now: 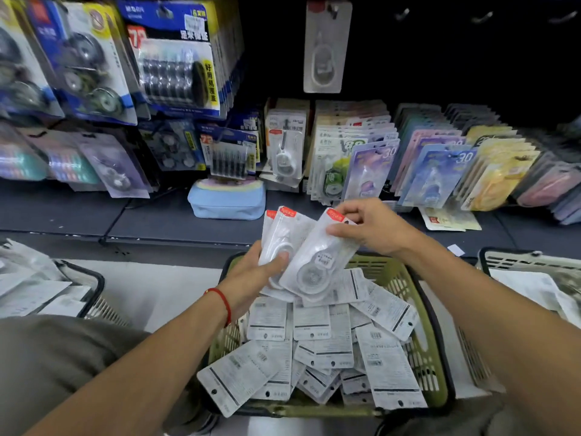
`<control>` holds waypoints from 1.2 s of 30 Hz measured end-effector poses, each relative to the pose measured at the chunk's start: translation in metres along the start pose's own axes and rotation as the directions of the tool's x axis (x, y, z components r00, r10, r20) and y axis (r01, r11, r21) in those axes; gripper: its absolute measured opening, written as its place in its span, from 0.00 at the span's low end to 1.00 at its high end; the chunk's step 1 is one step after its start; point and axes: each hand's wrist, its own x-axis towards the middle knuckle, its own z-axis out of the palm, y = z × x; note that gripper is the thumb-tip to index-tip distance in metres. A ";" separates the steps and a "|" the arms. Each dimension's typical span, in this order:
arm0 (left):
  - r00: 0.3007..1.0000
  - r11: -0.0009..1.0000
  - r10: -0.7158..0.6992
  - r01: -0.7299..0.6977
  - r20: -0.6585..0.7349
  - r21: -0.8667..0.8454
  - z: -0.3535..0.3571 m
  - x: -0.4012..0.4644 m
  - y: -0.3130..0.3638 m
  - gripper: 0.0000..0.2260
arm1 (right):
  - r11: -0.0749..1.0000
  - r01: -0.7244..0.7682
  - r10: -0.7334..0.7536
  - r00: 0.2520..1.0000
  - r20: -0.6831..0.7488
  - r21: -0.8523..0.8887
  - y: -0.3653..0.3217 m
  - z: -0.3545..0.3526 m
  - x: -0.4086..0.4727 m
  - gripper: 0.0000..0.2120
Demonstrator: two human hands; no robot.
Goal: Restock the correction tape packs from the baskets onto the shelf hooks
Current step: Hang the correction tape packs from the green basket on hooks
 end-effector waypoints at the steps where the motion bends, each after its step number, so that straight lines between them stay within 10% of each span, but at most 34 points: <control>1: 0.999 0.998 0.018 -0.016 0.026 -0.055 0.008 -0.001 0.011 0.18 | 0.999 0.039 -0.041 0.998 -0.056 -0.037 -0.011 -0.002 0.006 0.05; 10: 0.961 0.973 0.207 -0.181 0.184 -0.145 0.049 0.012 0.102 0.26 | 0.944 0.173 -0.285 0.860 -0.423 -0.282 -0.071 -0.032 0.029 0.17; 14: 0.943 0.955 0.286 -0.268 0.168 -0.125 0.042 0.032 0.149 0.24 | 0.997 0.057 -0.071 0.874 -0.480 -0.044 -0.074 -0.036 0.027 0.43; 20: 0.930 0.928 0.344 -0.315 0.132 -0.197 0.034 0.059 0.171 0.22 | 0.989 0.110 -0.069 0.938 -0.341 0.102 -0.063 -0.024 0.037 0.06; 36: 0.846 0.837 0.513 -0.530 -0.145 -0.135 -0.006 0.056 0.188 0.16 | 0.914 0.359 -0.216 0.825 -0.522 0.189 -0.097 -0.056 0.080 0.11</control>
